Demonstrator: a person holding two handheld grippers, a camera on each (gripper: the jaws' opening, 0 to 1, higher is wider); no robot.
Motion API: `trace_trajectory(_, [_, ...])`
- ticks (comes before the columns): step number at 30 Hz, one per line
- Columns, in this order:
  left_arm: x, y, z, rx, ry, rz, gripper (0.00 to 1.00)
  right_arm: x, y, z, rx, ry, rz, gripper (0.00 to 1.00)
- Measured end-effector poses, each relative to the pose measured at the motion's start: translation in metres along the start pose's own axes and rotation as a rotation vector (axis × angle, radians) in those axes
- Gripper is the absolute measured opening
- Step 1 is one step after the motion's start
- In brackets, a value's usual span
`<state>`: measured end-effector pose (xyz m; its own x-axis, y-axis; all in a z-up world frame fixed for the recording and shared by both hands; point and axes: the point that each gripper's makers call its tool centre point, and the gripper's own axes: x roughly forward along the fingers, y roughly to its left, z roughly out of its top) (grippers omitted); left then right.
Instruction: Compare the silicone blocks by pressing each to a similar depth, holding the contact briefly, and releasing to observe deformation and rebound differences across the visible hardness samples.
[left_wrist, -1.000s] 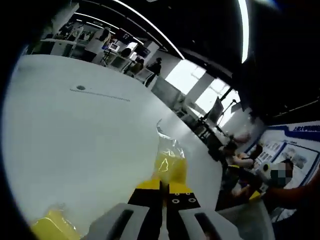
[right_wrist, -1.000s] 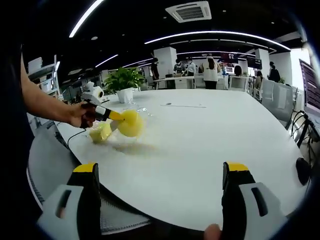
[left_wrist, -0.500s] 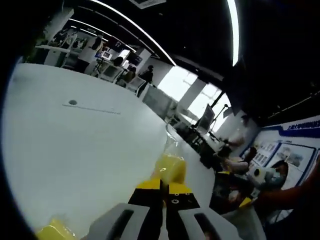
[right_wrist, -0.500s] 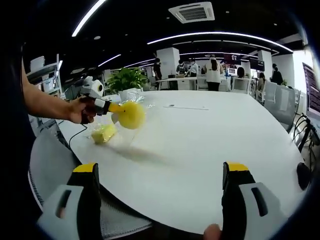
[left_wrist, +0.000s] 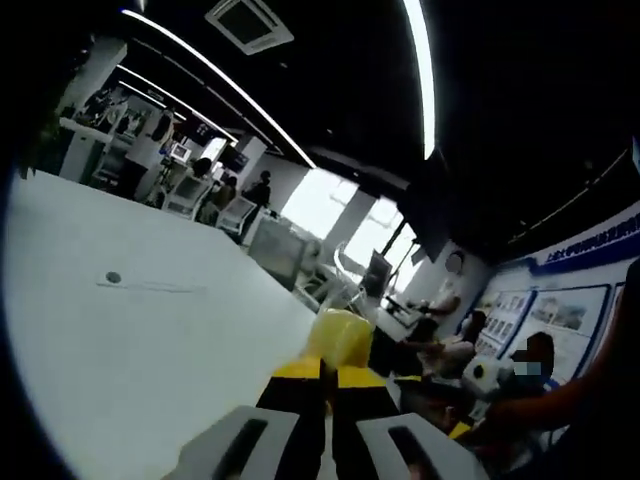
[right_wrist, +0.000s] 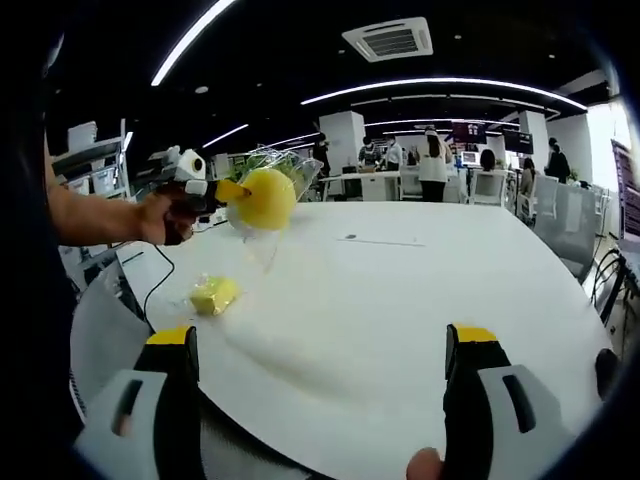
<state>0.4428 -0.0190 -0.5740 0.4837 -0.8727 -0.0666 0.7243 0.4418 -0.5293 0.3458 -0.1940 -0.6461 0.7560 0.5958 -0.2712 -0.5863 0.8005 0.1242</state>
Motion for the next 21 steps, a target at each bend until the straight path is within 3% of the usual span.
trace_trajectory(9, [-0.009,-0.022,0.003,0.045,0.008,-0.033,0.00,0.007,0.014,0.039,0.014,-0.077,0.058,0.96])
trace_trajectory(16, [-0.020,-0.033,0.002,0.054,0.011,-0.049,0.00,0.021,0.023,0.081,-0.048,-0.153,0.104,0.96])
trace_trajectory(17, [-0.021,-0.035,0.002,0.056,0.011,-0.049,0.00,0.023,0.029,0.084,-0.021,-0.147,0.142,0.96])
trace_trajectory(19, [-0.023,-0.037,0.003,0.054,0.009,-0.051,0.00,0.030,0.031,0.093,-0.028,-0.137,0.151,0.96])
trace_trajectory(21, [-0.026,-0.040,0.005,0.052,0.001,-0.057,0.00,0.036,0.041,0.112,-0.078,-0.205,0.176,0.96])
